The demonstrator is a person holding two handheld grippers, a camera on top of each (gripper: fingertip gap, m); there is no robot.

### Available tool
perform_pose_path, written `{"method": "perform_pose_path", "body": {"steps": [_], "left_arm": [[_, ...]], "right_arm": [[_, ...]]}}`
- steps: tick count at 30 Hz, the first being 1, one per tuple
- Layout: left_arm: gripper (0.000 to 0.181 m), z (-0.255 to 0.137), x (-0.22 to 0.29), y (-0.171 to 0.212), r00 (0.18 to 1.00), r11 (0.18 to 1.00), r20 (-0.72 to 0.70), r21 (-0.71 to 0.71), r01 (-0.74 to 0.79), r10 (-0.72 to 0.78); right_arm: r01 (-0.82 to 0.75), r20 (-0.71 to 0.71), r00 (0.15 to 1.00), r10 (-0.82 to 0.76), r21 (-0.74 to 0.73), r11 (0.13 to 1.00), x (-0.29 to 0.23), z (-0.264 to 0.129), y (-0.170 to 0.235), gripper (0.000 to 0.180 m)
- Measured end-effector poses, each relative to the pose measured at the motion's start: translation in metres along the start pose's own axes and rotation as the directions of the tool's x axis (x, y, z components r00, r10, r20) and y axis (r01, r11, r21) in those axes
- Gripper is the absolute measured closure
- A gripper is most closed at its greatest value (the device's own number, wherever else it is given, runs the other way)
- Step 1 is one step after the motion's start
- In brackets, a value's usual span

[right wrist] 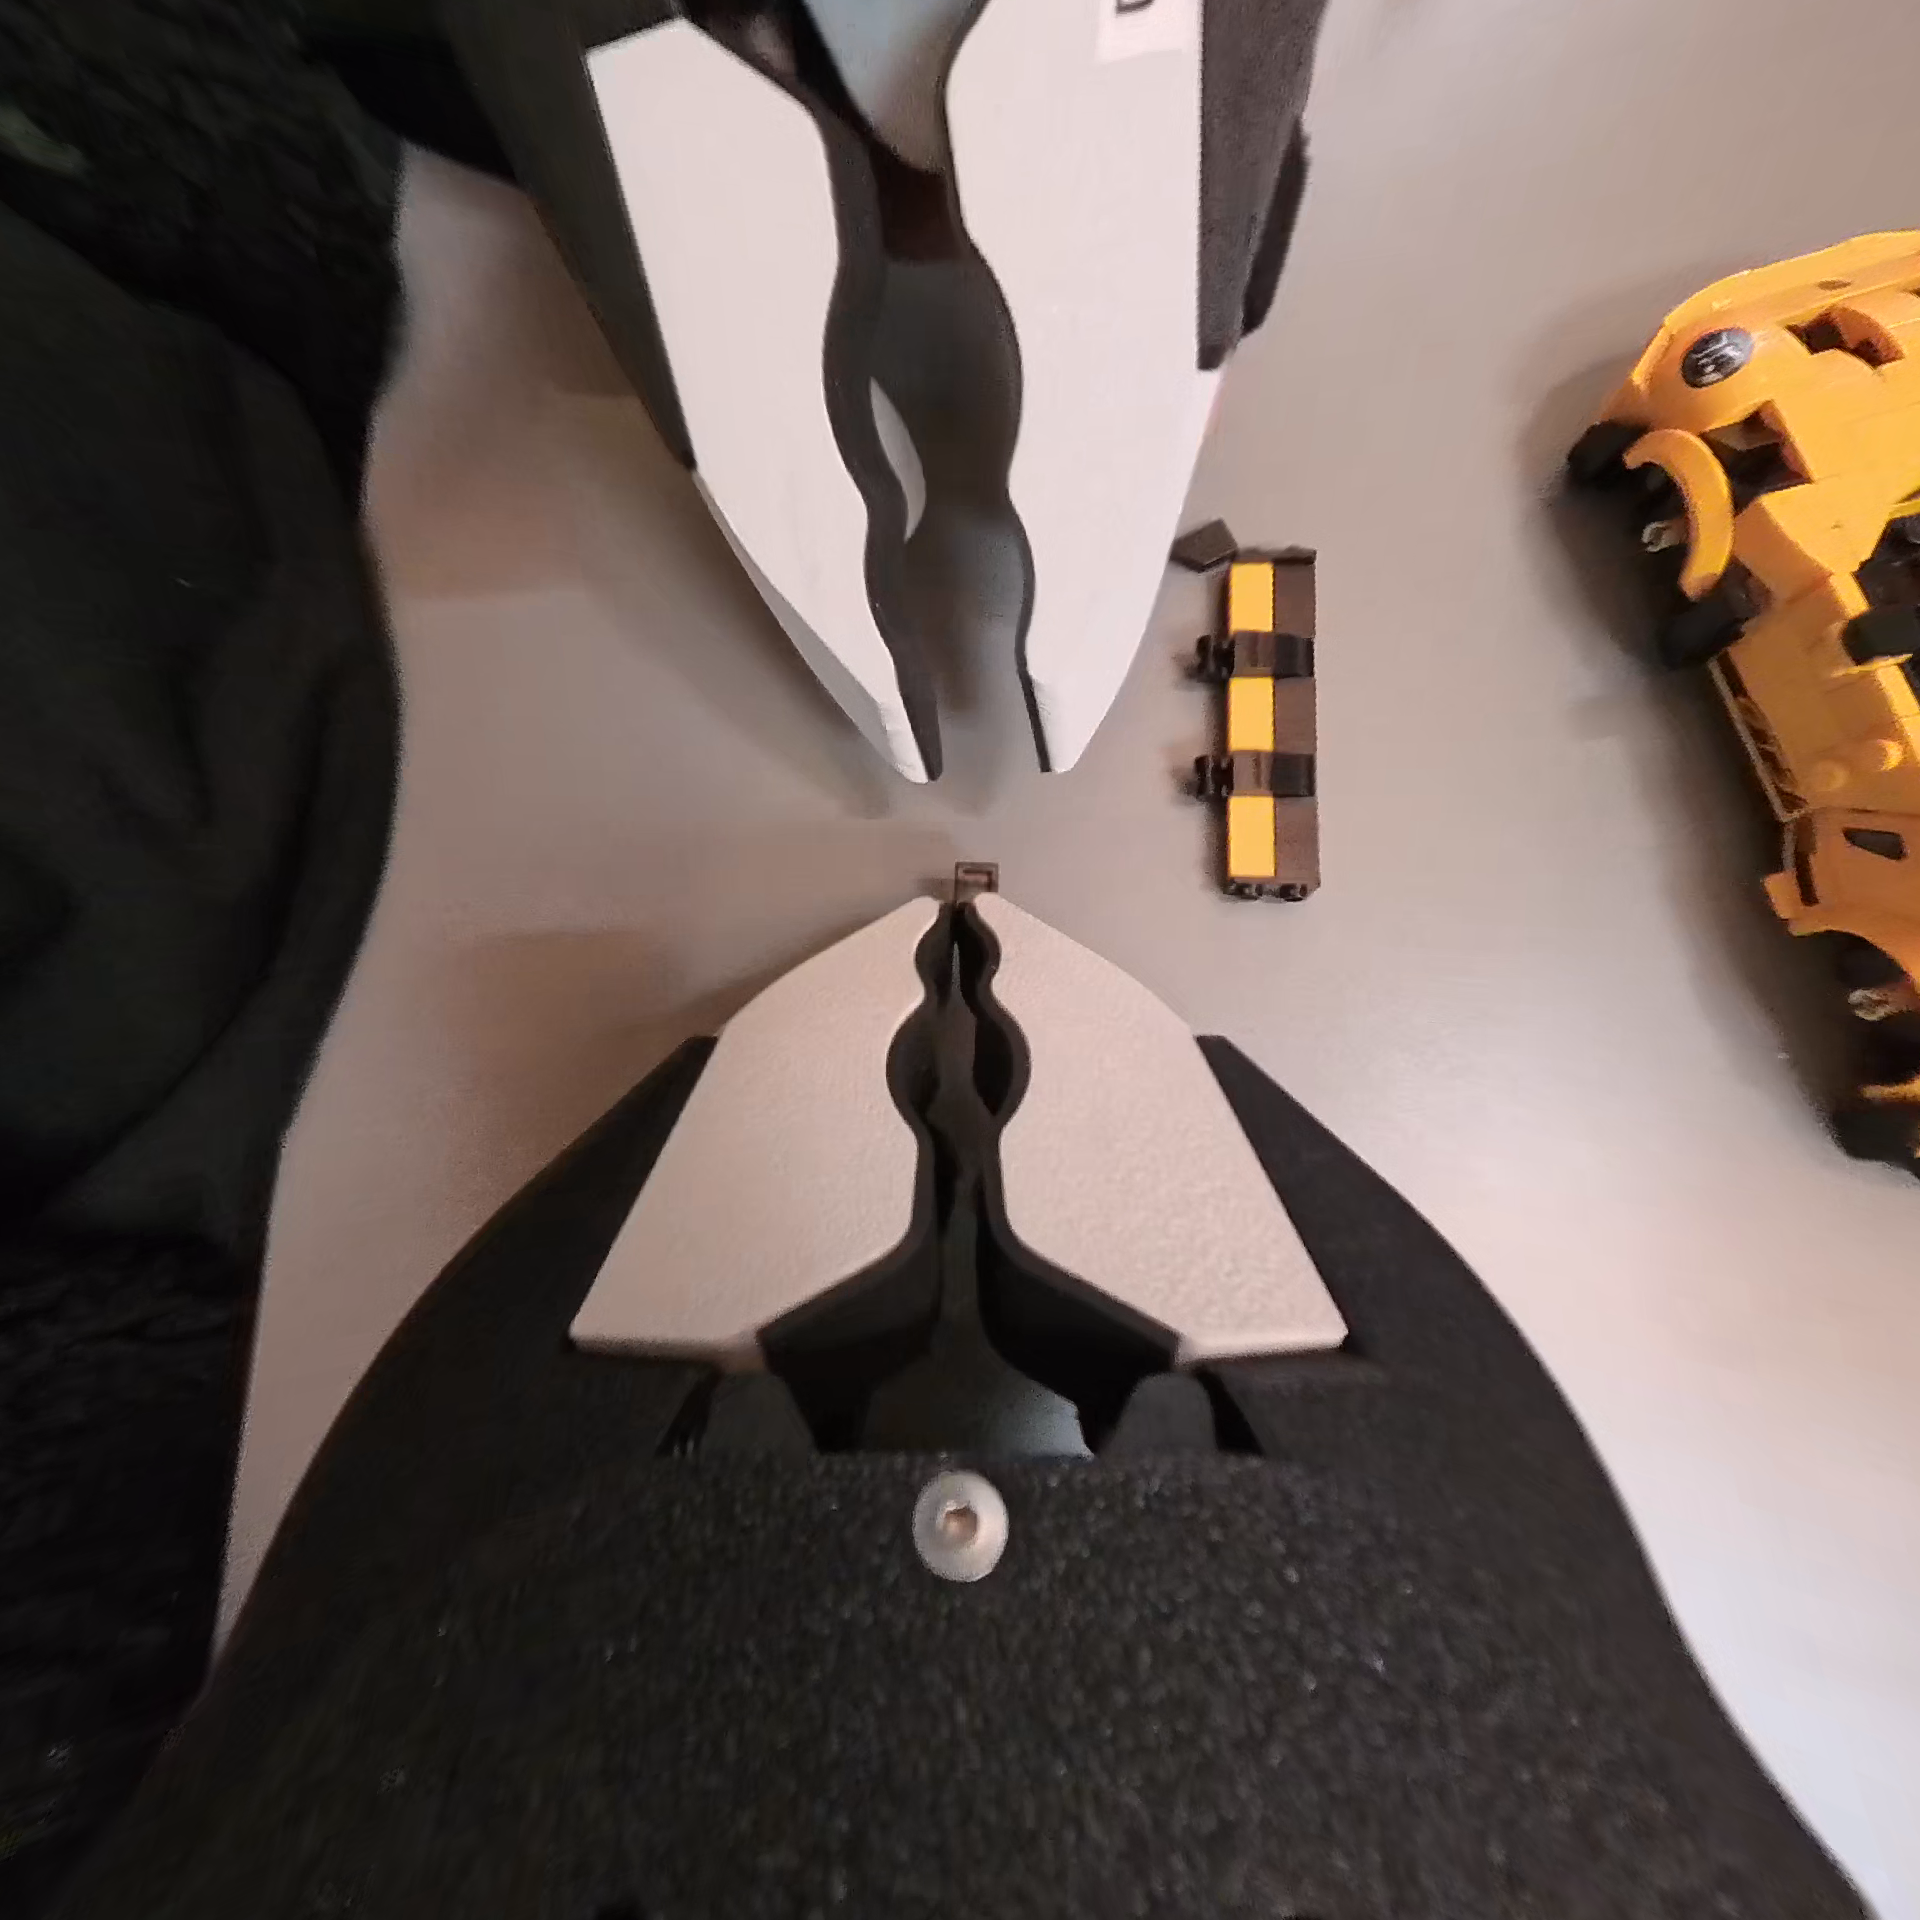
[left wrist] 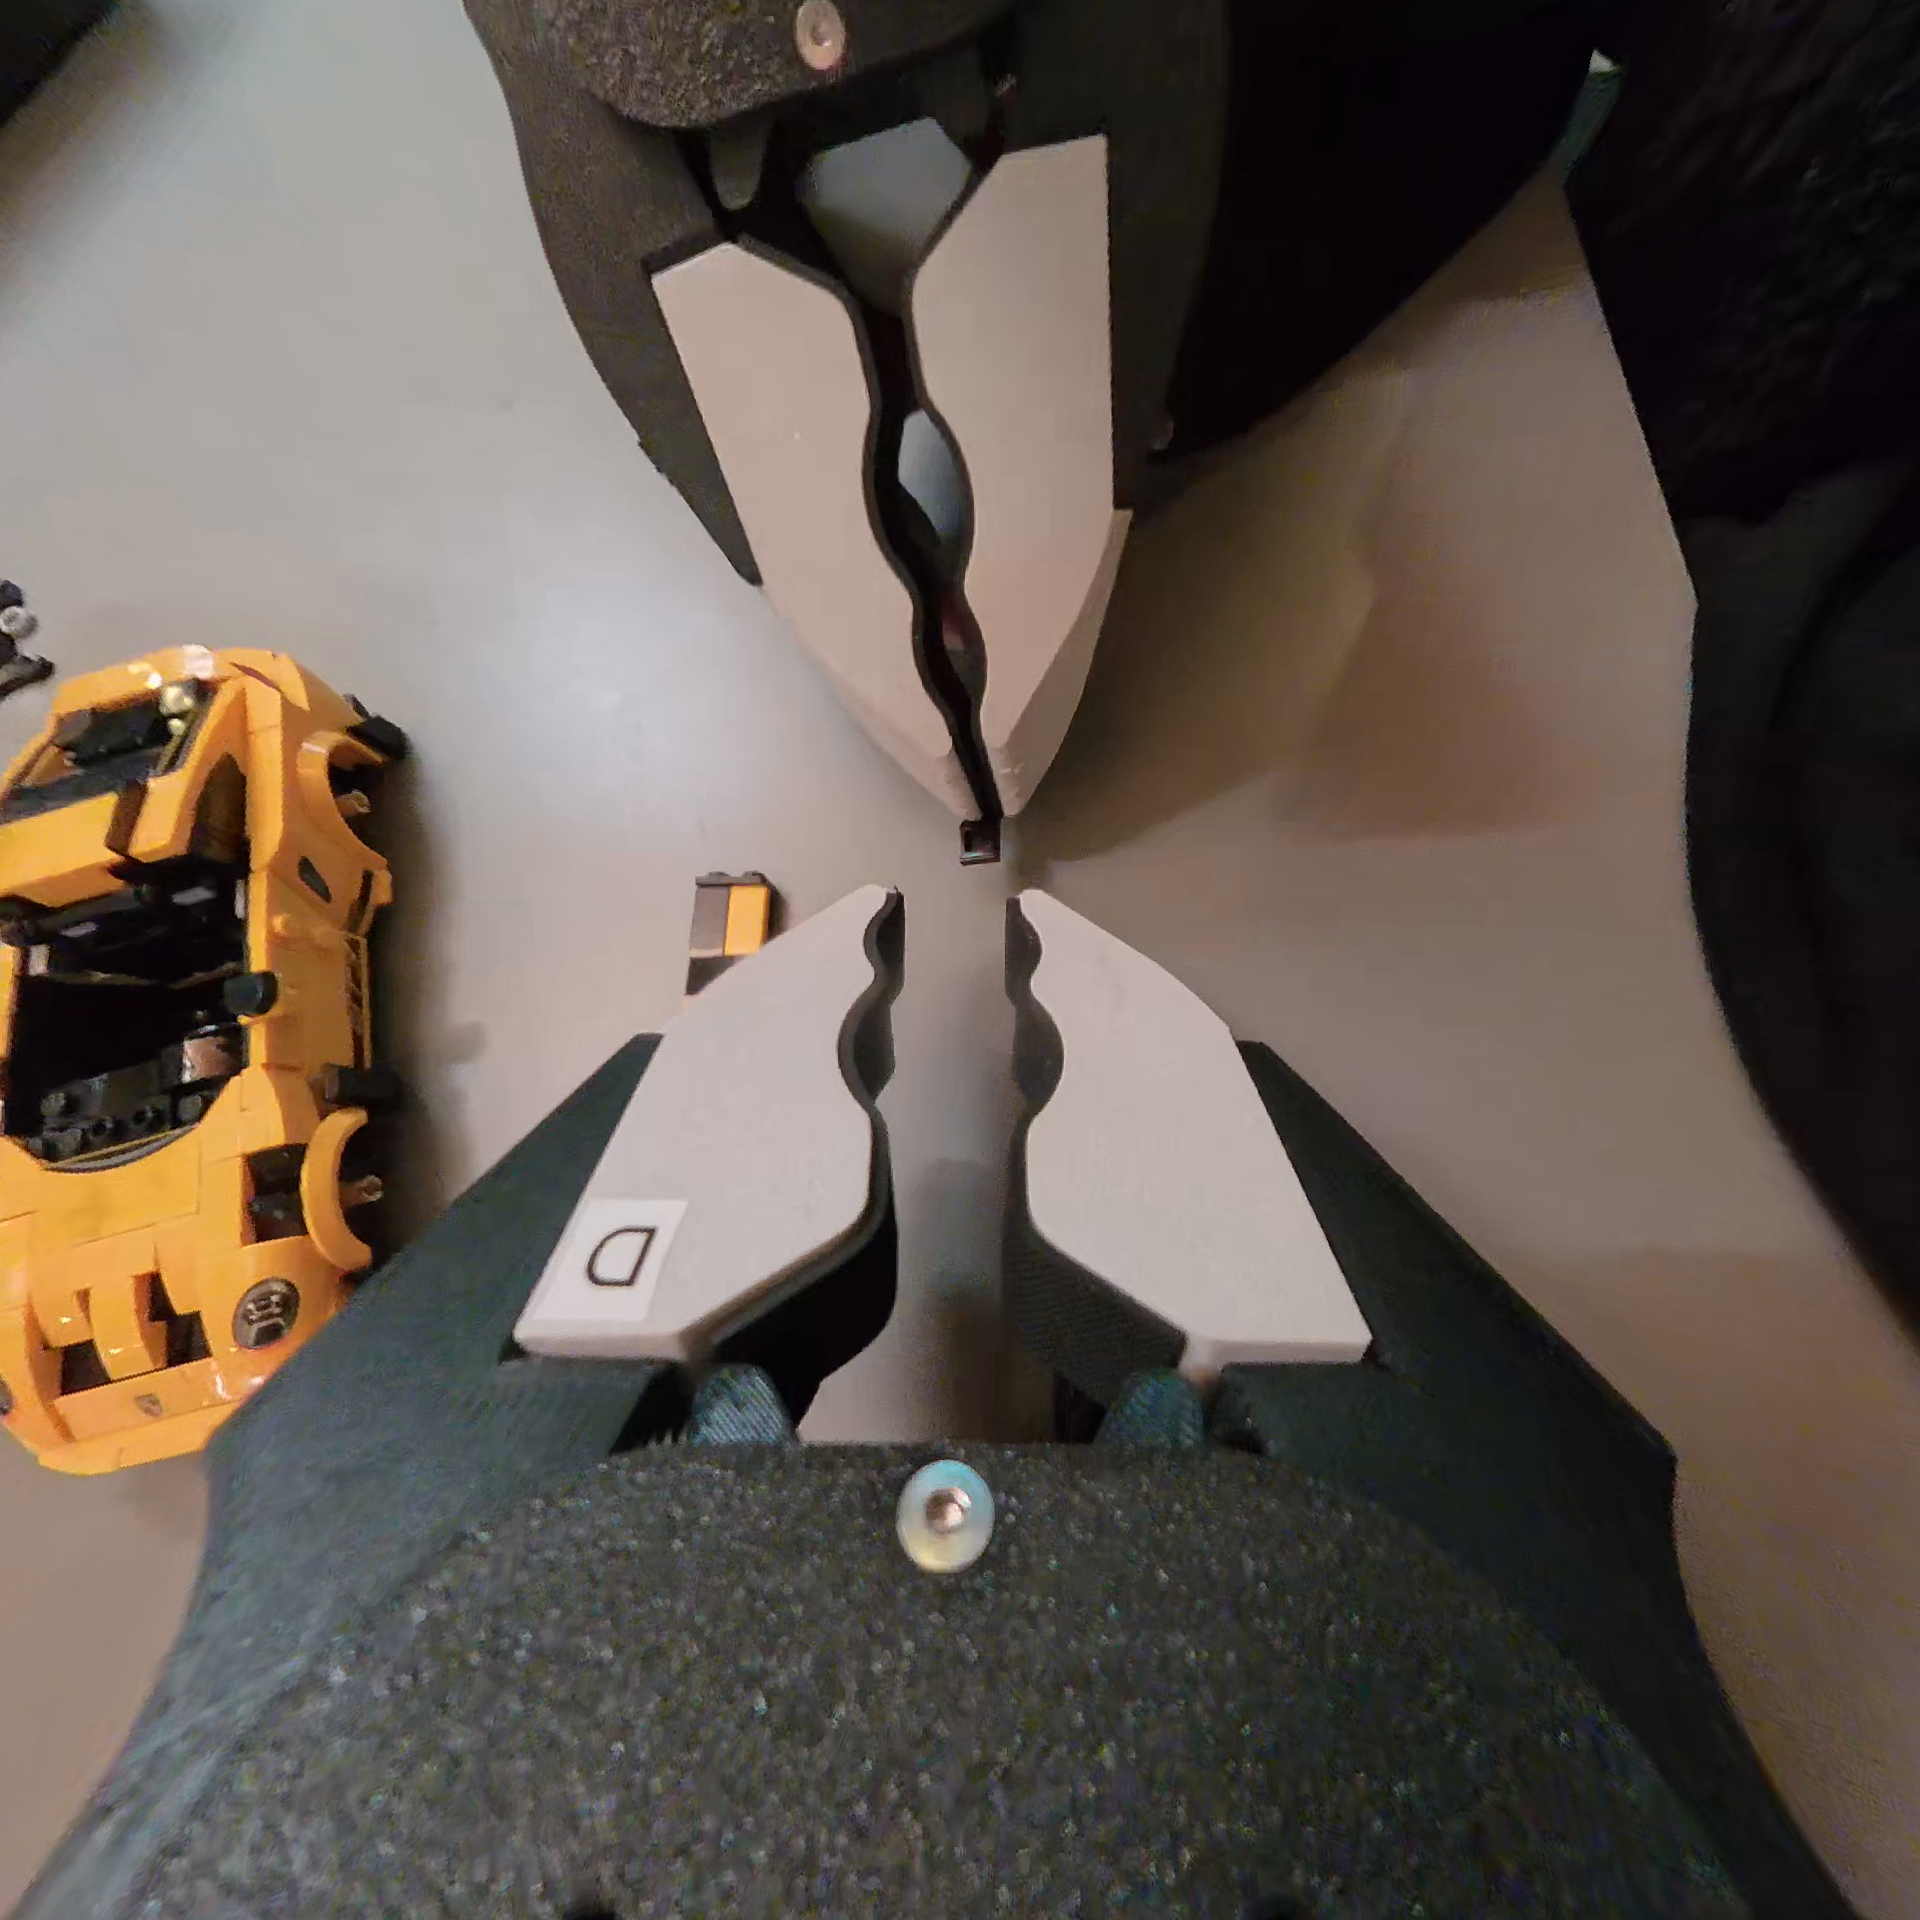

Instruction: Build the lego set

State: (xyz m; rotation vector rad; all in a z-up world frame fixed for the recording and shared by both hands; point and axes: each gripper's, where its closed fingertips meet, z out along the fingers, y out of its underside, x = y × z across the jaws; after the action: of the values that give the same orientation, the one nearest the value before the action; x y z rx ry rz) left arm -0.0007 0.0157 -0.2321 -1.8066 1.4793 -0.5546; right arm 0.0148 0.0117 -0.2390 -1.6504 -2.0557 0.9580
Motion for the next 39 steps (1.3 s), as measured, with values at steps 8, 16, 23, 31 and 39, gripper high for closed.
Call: {"method": "perform_pose_path", "body": {"steps": [8,16,23,31,39], "left_arm": [[0.165,-0.019,0.009,-0.038,0.998,0.972,-0.029,0.230,-0.039,0.047],[0.173,-0.026,0.010,-0.045,0.995,0.961,-0.095,0.269,0.062,-0.038],[0.175,-0.023,-0.003,-0.032,0.767,0.789,-0.368,0.126,0.601,-0.525],[0.178,-0.027,-0.009,-0.033,0.481,0.573,-0.564,0.018,0.820,-0.671],[0.178,-0.028,-0.012,-0.032,0.423,0.521,-0.589,0.006,0.854,-0.688]], "right_arm": [[-0.151,0.283,0.958,0.055,0.329,0.932,-0.022,-0.035,-0.045,0.179],[-0.167,0.290,0.955,0.064,0.349,0.922,-0.020,-0.034,-0.046,0.179],[-0.039,0.038,0.999,0.028,0.322,0.946,0.003,-0.031,-0.042,0.176],[0.280,-0.280,0.934,-0.224,0.178,0.943,0.011,-0.018,-0.048,0.164],[0.293,-0.336,0.915,-0.222,0.177,0.940,0.016,-0.019,-0.052,0.172]]}}
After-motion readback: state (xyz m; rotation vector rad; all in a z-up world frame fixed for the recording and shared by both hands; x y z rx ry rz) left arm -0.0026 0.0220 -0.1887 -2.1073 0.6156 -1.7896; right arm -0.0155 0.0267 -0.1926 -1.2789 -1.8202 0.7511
